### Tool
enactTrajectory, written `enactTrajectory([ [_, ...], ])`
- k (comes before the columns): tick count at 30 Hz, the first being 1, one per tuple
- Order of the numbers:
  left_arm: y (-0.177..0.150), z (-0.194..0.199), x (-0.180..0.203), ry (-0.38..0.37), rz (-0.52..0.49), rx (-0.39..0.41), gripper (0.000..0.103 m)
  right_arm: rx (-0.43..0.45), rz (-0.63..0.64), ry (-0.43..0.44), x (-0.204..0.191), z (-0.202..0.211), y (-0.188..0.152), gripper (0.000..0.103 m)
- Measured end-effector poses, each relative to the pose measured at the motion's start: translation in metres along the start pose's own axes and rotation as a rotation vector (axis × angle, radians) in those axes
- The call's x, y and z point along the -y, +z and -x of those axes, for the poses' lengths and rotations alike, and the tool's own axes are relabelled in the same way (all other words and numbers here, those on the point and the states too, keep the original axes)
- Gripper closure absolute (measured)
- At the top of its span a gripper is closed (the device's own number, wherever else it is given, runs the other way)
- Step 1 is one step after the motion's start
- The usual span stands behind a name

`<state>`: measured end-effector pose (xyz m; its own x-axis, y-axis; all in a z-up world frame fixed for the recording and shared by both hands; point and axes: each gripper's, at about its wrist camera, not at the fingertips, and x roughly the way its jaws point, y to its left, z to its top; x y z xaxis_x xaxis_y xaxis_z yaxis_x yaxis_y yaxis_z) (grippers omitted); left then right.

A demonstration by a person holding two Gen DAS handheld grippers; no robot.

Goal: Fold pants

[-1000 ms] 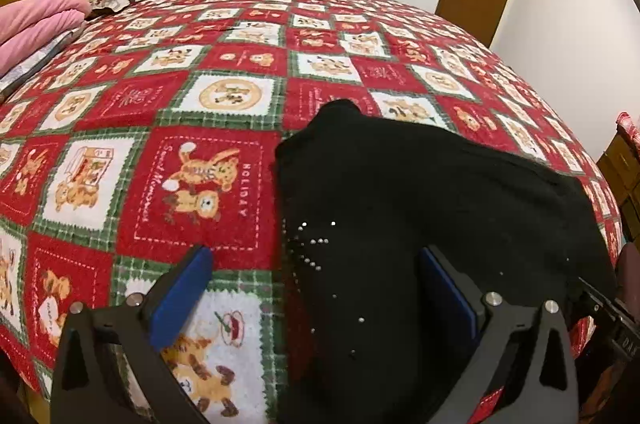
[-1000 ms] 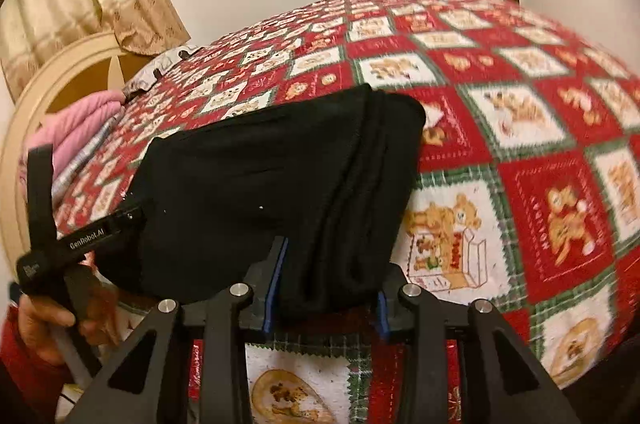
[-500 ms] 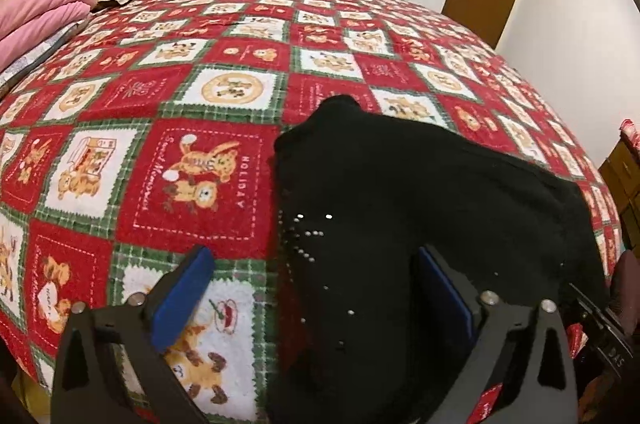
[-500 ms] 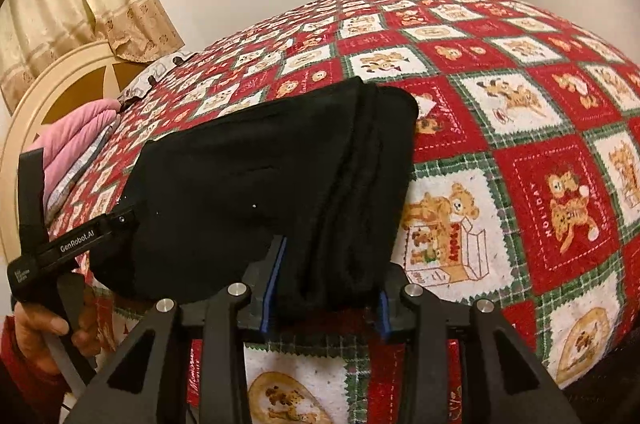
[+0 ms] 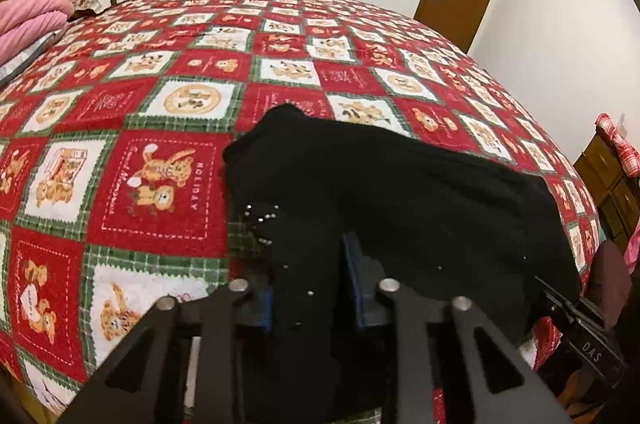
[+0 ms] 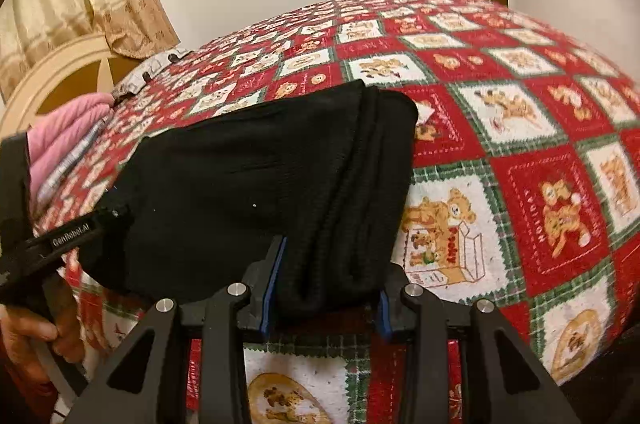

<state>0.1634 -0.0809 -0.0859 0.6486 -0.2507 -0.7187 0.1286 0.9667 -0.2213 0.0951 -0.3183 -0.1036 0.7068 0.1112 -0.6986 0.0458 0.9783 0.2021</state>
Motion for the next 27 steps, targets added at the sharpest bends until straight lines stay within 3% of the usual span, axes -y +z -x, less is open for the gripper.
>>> enactTrajectory([
  [7,0.000,0.014,0.008,0.051,-0.042,0.039,0.086,0.025,0.051,-0.046,-0.011,0.009,0.002,0.066],
  [12,0.002,0.029,0.012,0.092,-0.081,0.072,0.088,0.057,0.067,-0.037,-0.020,0.024,0.010,0.066],
  [27,0.010,0.059,-0.005,0.153,-0.069,0.137,0.089,0.113,0.126,0.003,-0.058,0.049,0.017,0.067],
])
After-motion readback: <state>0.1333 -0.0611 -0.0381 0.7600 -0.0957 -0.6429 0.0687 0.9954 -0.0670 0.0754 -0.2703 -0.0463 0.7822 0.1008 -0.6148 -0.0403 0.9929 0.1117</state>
